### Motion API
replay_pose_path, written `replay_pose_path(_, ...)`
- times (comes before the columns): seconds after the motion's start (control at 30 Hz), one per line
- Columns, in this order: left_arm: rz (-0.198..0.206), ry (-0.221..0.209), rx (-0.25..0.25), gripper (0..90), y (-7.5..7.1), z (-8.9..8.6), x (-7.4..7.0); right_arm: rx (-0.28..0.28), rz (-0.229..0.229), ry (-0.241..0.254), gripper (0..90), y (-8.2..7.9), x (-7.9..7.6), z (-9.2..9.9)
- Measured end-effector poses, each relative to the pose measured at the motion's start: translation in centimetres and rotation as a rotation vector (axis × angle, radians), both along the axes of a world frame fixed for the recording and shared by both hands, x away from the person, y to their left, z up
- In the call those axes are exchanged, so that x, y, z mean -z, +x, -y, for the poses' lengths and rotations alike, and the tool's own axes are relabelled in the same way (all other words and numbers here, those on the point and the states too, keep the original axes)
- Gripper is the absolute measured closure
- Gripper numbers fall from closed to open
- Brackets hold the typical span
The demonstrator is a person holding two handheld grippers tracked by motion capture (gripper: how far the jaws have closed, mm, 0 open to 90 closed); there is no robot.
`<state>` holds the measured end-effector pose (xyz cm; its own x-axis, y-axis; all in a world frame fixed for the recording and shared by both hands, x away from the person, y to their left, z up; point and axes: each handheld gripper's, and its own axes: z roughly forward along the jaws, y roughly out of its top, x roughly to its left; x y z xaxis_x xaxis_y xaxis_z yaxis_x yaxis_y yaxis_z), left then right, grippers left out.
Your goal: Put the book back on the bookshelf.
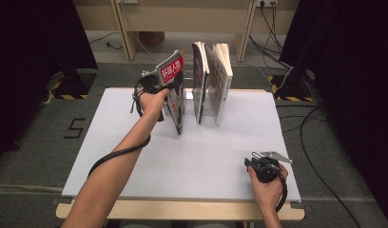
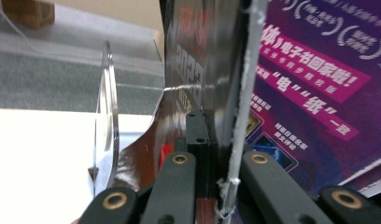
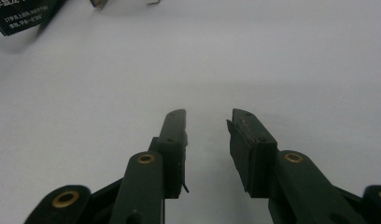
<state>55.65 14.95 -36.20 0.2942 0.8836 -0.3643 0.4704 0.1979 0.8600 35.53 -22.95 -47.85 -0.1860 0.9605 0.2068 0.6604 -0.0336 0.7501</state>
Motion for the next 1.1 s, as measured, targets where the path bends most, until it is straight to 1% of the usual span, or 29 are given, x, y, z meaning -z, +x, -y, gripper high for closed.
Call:
replay_pose_path(0.03, 0.015, 0.013, 0.008, 86.2, -0.1, 0.1, -0.1, 0.006, -0.004, 0.007, 66.3, -0.1, 0.0, 0.0)
replay_pose_path(0.1, 0.048, 0.036, 0.021, 86.3, -0.3, 0.4, -0.6, 0.004, 0.000, 0.002, 66.4, -0.1, -0.1, 0.0)
replay_pose_path(0.17, 0.088, 0.078, 0.026, 86.4, -0.5, 0.7, -1.1, 0.005, 0.004, 0.000, 66.4, 0.0, -0.1, 0.1)
replay_pose_path(0.23, 0.127, 0.106, 0.031, 86.4, -0.6, 0.9, -1.7, 0.004, 0.007, 0.001, 66.4, 0.0, -0.1, 0.1)
replay_pose_path(0.3, 0.157, 0.117, 0.024, 86.5, -0.5, 0.9, -2.2, 0.005, 0.007, 0.001, 66.5, 0.0, -0.1, 0.1)
replay_pose_path(0.4, 0.217, 0.138, -0.001, 86.4, -0.4, 0.7, -2.8, 0.005, 0.007, 0.002, 66.5, -0.1, -0.1, 0.2)
replay_pose_path(0.43, 0.244, 0.156, -0.005, 86.4, -0.3, 0.6, -2.9, 0.006, 0.008, 0.003, 66.5, -0.1, -0.1, 0.2)
replay_pose_path(0.5, 0.282, 0.192, -0.014, 86.4, -0.1, 0.5, -2.9, 0.006, 0.011, 0.000, 66.5, -0.1, -0.1, 0.2)
replay_pose_path(0.57, 0.325, 0.230, -0.024, 86.4, 0.2, 0.2, -2.4, 0.006, 0.010, 0.001, 66.5, 0.0, -0.1, 0.2)
replay_pose_path(0.6, 0.334, 0.246, -0.026, 86.3, 0.1, 0.0, -2.0, 0.007, 0.011, 0.001, 66.6, 0.0, -0.1, 0.2)
replay_pose_path(0.63, 0.339, 0.252, -0.024, 86.3, 0.1, 0.0, -1.6, 0.009, 0.009, 0.003, 66.5, -0.1, -0.1, 0.2)
replay_pose_path(0.67, 0.336, 0.264, -0.019, 86.3, 0.0, -0.1, -1.0, 0.013, 0.005, 0.008, 66.6, -0.1, -0.1, 0.1)
replay_pose_path(0.73, 0.337, 0.270, -0.024, 86.1, -0.4, -0.4, 0.0, 0.006, 0.012, -0.001, 66.6, 0.0, -0.1, 0.1)
replay_pose_path(0.77, 0.332, 0.264, -0.028, 86.1, -0.5, -0.5, 0.4, 0.012, 0.003, 0.008, 66.5, -0.1, -0.1, 0.0)
replay_pose_path(0.8, 0.334, 0.277, -0.039, 86.0, -0.7, -0.6, 0.9, 0.005, 0.007, 0.002, 66.6, -0.1, -0.1, 0.0)
replay_pose_path(0.83, 0.333, 0.275, -0.037, 86.0, -0.9, -0.7, 1.2, 0.000, 0.012, -0.008, 66.6, 0.0, -0.1, 0.1)
replay_pose_path(0.87, 0.328, 0.263, -0.034, 85.9, -1.0, -0.8, 1.3, 0.000, 0.010, -0.009, 66.6, 0.0, -0.1, 0.0)
replay_pose_path(0.97, 0.319, 0.255, -0.021, 85.2, -1.2, -1.0, 1.4, 0.001, 0.009, -0.009, 66.6, 0.0, -0.1, 0.0)
replay_pose_path(1.07, 0.315, 0.260, -0.013, 84.6, -1.3, -1.0, 1.2, 0.000, 0.006, -0.003, 66.5, 0.0, -0.1, 0.0)
replay_pose_path(1.1, 0.309, 0.245, -0.009, 83.8, -1.3, -1.0, 1.2, 0.002, 0.010, -0.008, 66.5, 0.0, -0.1, 0.0)
